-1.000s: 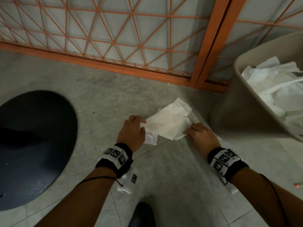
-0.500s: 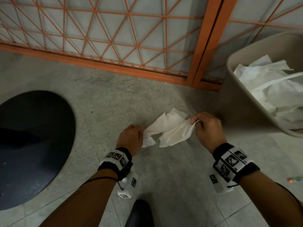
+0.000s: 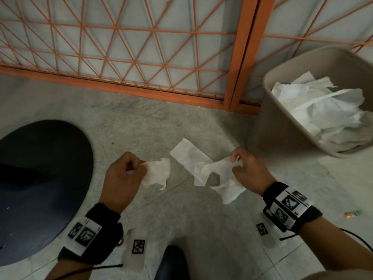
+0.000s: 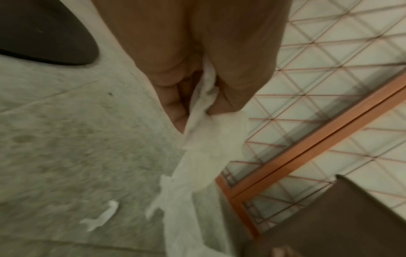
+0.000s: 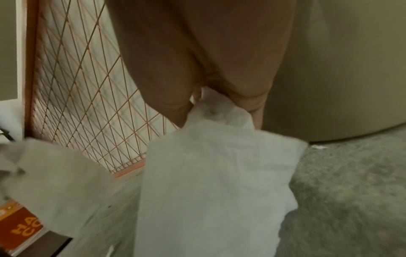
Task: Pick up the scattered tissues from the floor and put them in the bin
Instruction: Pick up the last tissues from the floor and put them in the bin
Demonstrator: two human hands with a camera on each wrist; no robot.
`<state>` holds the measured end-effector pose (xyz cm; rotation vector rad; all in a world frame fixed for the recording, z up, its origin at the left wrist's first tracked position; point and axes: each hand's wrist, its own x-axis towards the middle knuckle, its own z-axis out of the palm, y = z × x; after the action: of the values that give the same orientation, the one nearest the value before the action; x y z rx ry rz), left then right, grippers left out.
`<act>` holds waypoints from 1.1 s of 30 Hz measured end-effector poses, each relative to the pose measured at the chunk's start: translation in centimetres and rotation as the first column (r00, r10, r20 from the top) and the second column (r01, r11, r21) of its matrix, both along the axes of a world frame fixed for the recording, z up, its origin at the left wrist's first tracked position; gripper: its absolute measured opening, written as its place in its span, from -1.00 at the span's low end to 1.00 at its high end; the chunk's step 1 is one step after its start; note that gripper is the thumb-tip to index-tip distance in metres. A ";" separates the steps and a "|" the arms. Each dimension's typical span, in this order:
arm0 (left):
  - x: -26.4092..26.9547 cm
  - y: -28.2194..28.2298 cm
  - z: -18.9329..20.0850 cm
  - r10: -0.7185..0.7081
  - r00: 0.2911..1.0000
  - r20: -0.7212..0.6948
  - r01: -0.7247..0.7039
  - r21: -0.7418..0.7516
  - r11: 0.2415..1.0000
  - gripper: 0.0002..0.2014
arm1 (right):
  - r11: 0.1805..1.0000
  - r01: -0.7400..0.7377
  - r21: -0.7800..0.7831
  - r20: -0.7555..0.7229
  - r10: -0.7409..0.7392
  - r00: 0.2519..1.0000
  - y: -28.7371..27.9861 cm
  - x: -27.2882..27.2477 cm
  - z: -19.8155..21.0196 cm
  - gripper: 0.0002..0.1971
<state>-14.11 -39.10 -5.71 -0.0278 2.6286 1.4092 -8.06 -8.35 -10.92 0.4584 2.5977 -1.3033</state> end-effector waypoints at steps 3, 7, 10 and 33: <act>-0.1 1.6 2.8 -0.059 0.996 -0.065 0.063 0.063 0.996 -0.71 | 0.996 -0.072 0.052 0.007 0.072 0.997 0.3 1.2 0.3 -0.65; -0.2 5.6 7.8 -0.260 0.952 -0.164 0.282 0.130 0.951 -0.83 | 0.990 -0.109 0.085 -0.079 0.116 0.990 1.3 3.2 2.5 -0.65; 0.0 10.4 11.8 -0.408 0.883 -0.233 0.451 0.174 0.876 -0.84 | 0.992 -0.117 0.054 -0.102 0.122 0.987 2.2 5.3 4.7 -0.67; 1.4 26.6 14.3 -0.695 0.580 -0.424 0.655 -0.264 0.708 -0.80 | 0.981 0.194 0.021 -0.792 -0.102 0.602 13.9 5.4 26.6 -0.76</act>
<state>-12.70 -12.52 8.64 1.3704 2.5442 1.1009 -2.66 5.50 15.71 0.0960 3.4234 -1.7296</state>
